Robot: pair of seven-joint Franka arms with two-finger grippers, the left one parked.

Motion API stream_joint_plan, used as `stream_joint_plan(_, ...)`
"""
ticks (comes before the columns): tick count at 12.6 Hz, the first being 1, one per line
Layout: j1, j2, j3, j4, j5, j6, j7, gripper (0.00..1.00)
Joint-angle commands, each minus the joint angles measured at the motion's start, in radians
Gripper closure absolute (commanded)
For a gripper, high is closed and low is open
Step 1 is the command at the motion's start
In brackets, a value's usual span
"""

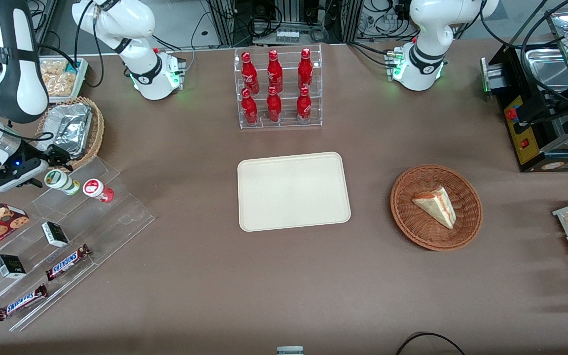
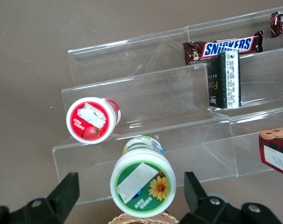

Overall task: Place green gum on tray
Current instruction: 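Close the right gripper on the green cup and lift it off the shelf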

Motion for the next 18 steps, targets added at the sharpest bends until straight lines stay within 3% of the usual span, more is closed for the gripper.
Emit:
stream_joint_plan(1,-0.016,-0.021,0.002,-0.043,0.011,0.041,-0.018,0.00)
stream_joint_plan(6,-0.025,-0.019,0.002,-0.057,0.011,0.055,-0.018,0.04)
stream_joint_plan(7,-0.025,-0.019,0.002,-0.057,0.011,0.053,-0.036,0.21)
stream_joint_plan(9,-0.025,-0.017,0.002,-0.053,0.011,0.052,-0.075,0.94)
stream_joint_plan(10,-0.025,-0.017,0.002,-0.050,0.011,0.049,-0.075,1.00)
stream_joint_plan(13,-0.022,-0.027,0.003,-0.033,0.009,0.026,-0.076,1.00)
stream_joint_plan(18,-0.010,-0.030,0.017,0.162,0.009,-0.262,-0.056,1.00)
